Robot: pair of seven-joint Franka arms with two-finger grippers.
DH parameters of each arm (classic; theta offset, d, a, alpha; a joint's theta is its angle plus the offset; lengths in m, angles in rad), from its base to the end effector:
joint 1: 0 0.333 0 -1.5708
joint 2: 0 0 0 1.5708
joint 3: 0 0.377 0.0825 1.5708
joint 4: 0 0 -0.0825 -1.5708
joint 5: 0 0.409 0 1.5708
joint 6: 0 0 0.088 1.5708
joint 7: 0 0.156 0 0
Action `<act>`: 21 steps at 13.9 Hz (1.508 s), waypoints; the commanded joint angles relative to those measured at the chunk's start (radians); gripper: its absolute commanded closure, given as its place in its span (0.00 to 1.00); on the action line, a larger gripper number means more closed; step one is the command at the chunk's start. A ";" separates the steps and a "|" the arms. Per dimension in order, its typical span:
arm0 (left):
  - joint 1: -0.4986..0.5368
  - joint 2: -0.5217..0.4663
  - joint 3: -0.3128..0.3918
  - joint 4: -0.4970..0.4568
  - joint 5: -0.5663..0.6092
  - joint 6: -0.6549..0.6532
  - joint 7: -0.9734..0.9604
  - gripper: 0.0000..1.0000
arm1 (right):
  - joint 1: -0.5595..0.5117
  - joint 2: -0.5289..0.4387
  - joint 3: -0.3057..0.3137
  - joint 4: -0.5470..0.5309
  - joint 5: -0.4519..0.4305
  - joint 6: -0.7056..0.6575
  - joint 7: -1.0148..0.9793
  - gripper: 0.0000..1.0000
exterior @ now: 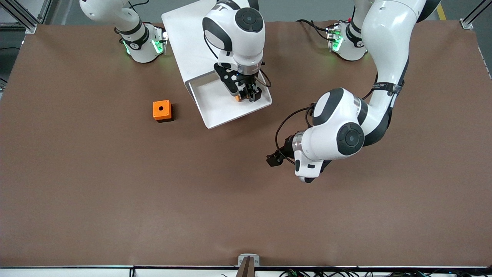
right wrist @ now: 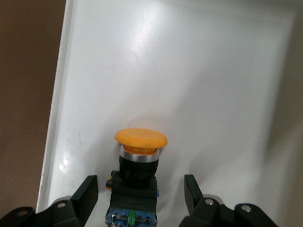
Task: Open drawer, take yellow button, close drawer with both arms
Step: 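Close the right gripper on the yellow push button, then lift the yellow button out of the drawer with the right gripper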
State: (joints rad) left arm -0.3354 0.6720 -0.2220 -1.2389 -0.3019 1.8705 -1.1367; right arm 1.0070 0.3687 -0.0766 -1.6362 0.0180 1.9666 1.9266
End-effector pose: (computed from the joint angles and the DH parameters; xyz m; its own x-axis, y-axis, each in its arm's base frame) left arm 0.6791 -0.4153 0.3781 0.7081 0.5861 -0.3938 0.6728 -0.7292 0.1246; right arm 0.4126 0.5661 0.3991 0.5414 -0.8404 0.0235 -0.8406 -0.5407 0.0309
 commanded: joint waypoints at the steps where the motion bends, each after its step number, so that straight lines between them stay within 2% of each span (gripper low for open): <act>1: -0.002 -0.019 0.000 -0.022 0.020 0.015 0.012 0.00 | 0.005 0.007 -0.006 0.018 -0.001 -0.014 -0.020 0.36; 7: -0.016 -0.020 0.001 -0.022 0.021 0.015 0.012 0.00 | 0.002 0.006 -0.008 0.021 0.000 -0.015 -0.038 0.96; 11: -0.021 -0.020 0.001 -0.022 0.023 0.015 0.012 0.00 | -0.016 0.001 -0.008 0.032 0.002 -0.020 -0.060 1.00; 14: -0.024 -0.019 0.003 -0.024 0.023 0.015 0.011 0.00 | -0.054 -0.002 -0.008 0.097 0.031 -0.110 -0.133 1.00; 16: -0.033 -0.019 0.003 -0.024 0.023 0.015 0.011 0.00 | -0.094 -0.007 -0.012 0.142 0.082 -0.173 -0.228 1.00; 21: -0.068 -0.014 0.001 -0.024 0.093 0.018 0.000 0.00 | -0.234 -0.031 -0.012 0.153 0.102 -0.230 -0.492 1.00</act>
State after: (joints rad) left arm -0.3835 0.6721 -0.2230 -1.2425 -0.2409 1.8709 -1.1366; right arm 0.8313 0.3529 -0.1005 -1.4856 0.0975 1.7626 1.5390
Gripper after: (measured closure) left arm 0.000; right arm 0.595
